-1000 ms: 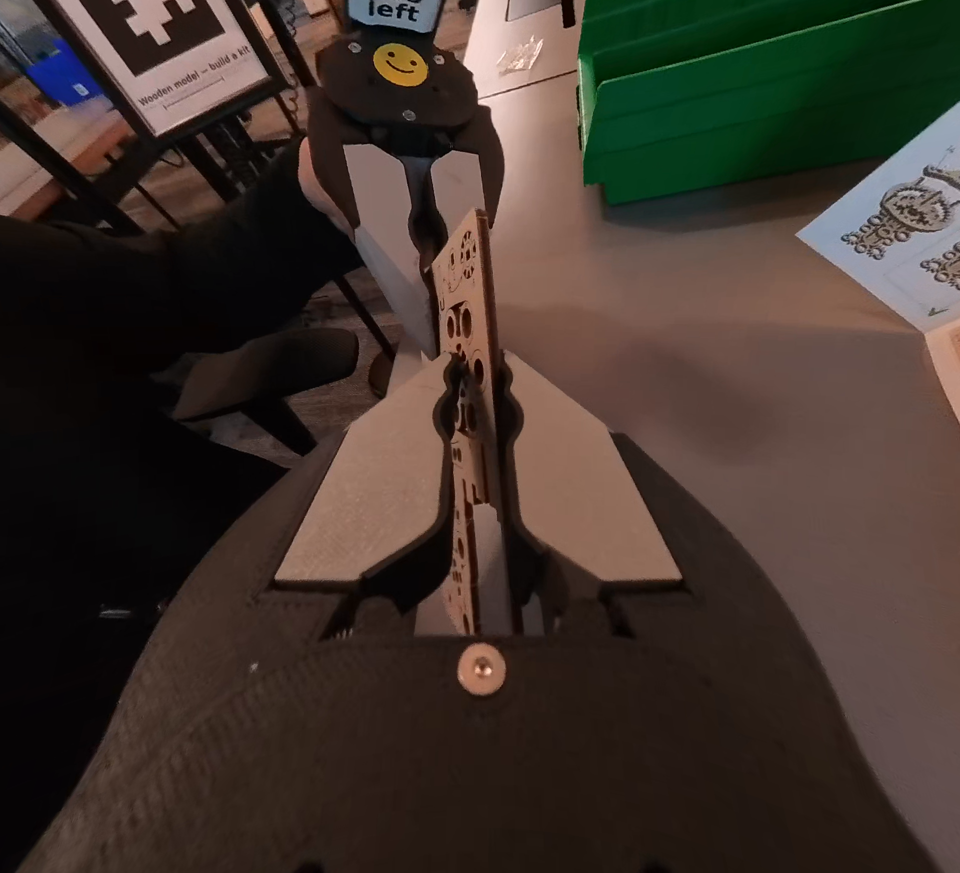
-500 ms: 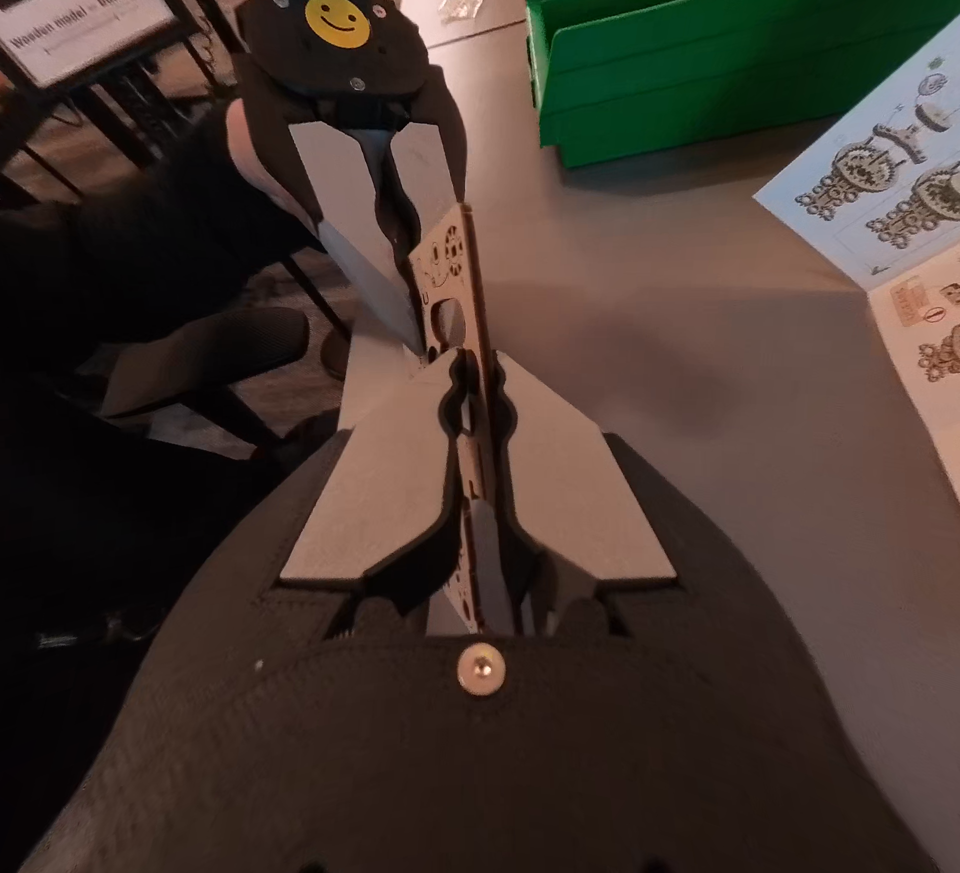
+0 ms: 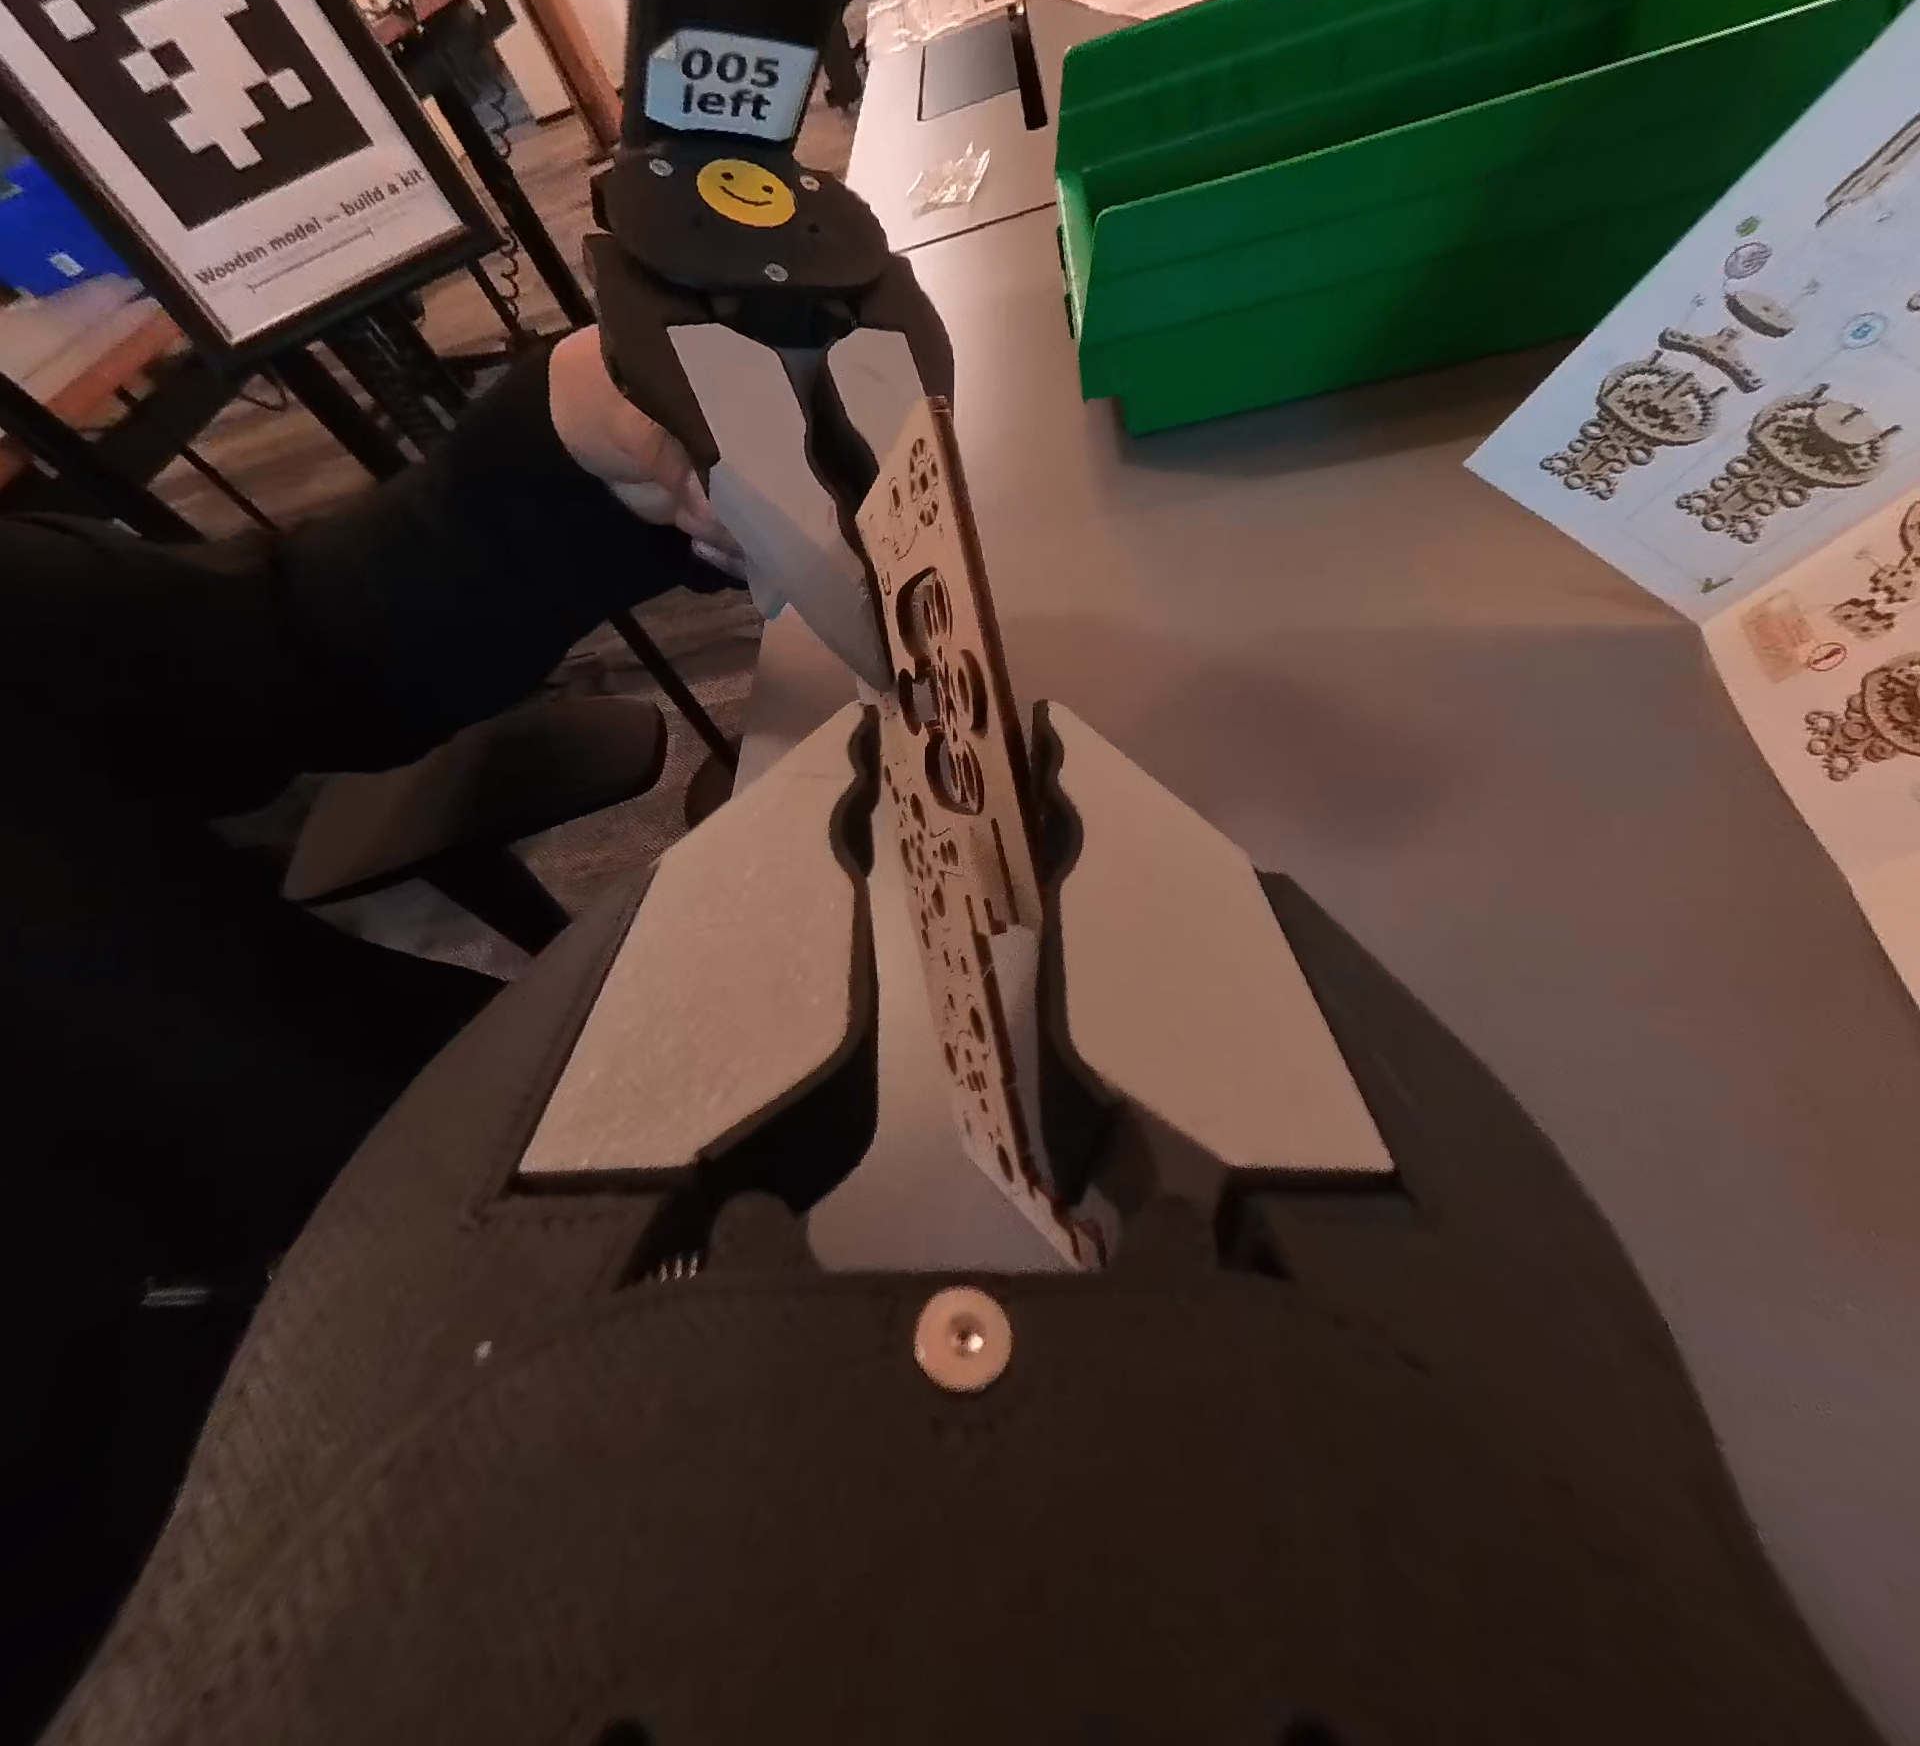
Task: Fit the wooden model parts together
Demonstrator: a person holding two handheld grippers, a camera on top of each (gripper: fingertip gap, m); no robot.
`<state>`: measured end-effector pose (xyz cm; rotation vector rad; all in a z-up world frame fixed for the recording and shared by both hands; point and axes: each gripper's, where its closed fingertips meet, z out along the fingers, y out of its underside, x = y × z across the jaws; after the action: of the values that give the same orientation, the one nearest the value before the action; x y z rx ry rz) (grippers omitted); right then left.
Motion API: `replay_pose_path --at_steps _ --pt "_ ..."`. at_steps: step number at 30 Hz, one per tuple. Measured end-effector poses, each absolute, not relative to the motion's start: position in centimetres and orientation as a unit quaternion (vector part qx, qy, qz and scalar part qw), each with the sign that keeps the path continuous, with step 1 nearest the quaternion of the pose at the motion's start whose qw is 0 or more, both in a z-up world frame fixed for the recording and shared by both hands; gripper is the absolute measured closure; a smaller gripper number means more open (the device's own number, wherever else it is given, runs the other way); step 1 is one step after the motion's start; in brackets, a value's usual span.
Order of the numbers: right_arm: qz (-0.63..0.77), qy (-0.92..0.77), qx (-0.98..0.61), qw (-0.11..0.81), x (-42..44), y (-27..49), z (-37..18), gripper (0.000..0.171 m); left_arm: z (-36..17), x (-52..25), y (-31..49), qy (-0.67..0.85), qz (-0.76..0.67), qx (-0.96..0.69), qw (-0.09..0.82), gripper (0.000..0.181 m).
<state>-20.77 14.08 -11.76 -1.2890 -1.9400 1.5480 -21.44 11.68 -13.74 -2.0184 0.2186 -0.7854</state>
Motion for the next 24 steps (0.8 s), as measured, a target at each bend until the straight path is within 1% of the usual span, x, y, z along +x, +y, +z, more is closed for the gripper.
replay_pose_path --at_steps 2,4,10,15,19,21,23,24 --pt "0.544 -0.681 -0.458 0.174 -20.9 14.3 -12.0 0.148 -13.9 -21.3 11.8 0.089 -0.32 -0.822 0.463 0.18" --pt "0.543 -0.677 -0.461 0.186 -21.1 14.7 -12.1 0.153 -14.0 -21.1 11.8 0.088 -0.322 -0.821 0.462 0.18" --pt "0.553 -0.653 -0.477 0.201 -21.3 15.8 -11.9 0.156 -13.9 -21.2 11.7 0.083 -0.324 -0.817 0.47 0.18" --pt "0.551 -0.664 -0.461 0.208 -21.3 15.1 -12.0 0.164 -13.9 -20.9 11.8 0.088 -0.323 -0.816 0.471 0.18" --pt "0.551 -0.667 -0.458 0.204 -21.3 15.0 -11.9 0.162 -14.0 -20.8 11.9 0.089 -0.321 -0.817 0.471 0.18" --pt "0.552 -0.67 -0.458 0.189 -21.2 14.9 -12.1 0.151 -13.8 -20.8 11.9 0.087 -0.326 -0.813 0.474 0.18" --pt "0.544 -0.679 -0.456 0.186 -21.3 14.7 -12.5 0.152 -13.7 -20.7 11.9 0.089 -0.327 -0.812 0.474 0.18" --pt "0.538 -0.683 -0.455 0.193 -21.3 14.7 -12.5 0.155 -13.7 -20.6 12.0 0.09 -0.327 -0.813 0.474 0.18"
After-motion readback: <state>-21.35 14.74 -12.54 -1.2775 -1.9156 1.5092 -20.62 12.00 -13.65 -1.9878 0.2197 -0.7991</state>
